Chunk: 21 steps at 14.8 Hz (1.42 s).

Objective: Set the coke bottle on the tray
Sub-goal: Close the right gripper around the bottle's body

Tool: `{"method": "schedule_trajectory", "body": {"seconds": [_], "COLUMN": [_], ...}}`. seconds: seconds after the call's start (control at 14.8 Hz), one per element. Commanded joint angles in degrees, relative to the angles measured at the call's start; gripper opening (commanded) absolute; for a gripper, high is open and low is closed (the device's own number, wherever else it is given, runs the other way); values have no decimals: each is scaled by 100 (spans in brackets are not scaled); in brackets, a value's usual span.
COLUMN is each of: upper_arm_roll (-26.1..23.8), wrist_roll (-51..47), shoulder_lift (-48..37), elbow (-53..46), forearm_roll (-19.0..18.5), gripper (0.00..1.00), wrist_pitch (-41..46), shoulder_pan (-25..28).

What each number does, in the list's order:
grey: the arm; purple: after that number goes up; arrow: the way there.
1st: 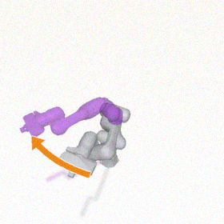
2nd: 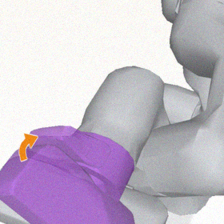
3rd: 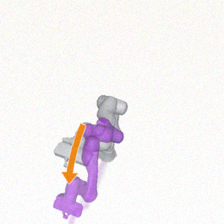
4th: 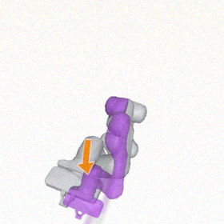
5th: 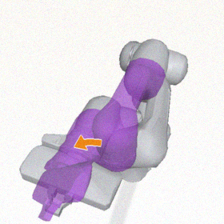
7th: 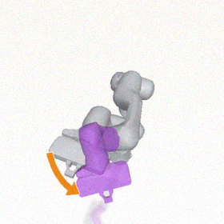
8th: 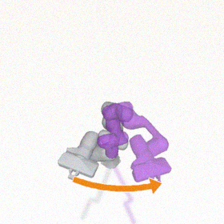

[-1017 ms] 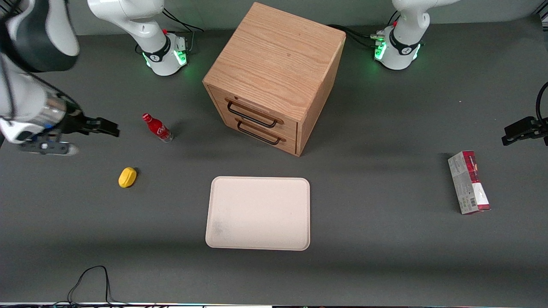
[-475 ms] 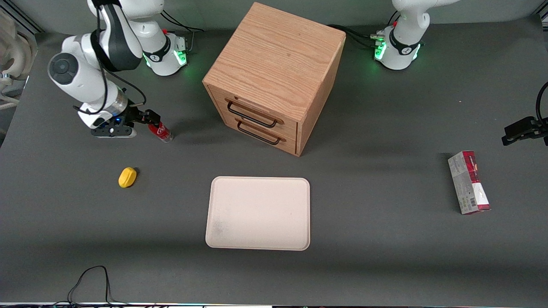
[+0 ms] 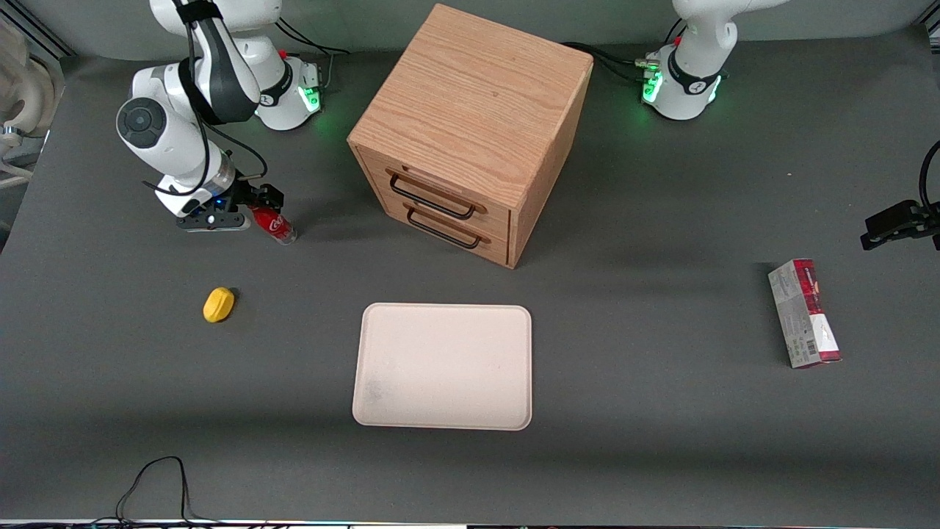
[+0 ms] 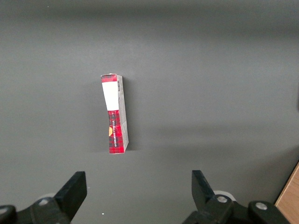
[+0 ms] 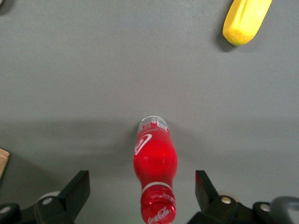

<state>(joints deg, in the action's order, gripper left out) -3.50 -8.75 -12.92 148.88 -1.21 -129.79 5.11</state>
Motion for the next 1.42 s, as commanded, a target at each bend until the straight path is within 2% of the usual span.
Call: {"method": "schedule_trajectory", "body": {"seconds": [0.0, 0.41, 0.47, 0.54, 0.68, 0.81, 1.15, 1.36], "upper_arm_roll": [7, 25, 25, 25, 33, 51, 60, 69], "wrist_roll": [110, 250, 251, 242, 251, 242, 154, 128], "shoulder_lift": [-176, -158, -149, -158, -149, -149, -141, 60], "elbow": [272, 440, 440, 440, 431, 414, 230, -524], "forearm_roll": [-108, -125, -117, -117, -117, -117, -117, -55], "gripper": [100, 98, 87, 70, 30, 0, 0, 0], "wrist_pitch": [-213, -425, -425, -416, -416, -390, -354, 232], "shoulder_pan": [-2, -37, -45, -54, -54, -54, -107, -203]}}
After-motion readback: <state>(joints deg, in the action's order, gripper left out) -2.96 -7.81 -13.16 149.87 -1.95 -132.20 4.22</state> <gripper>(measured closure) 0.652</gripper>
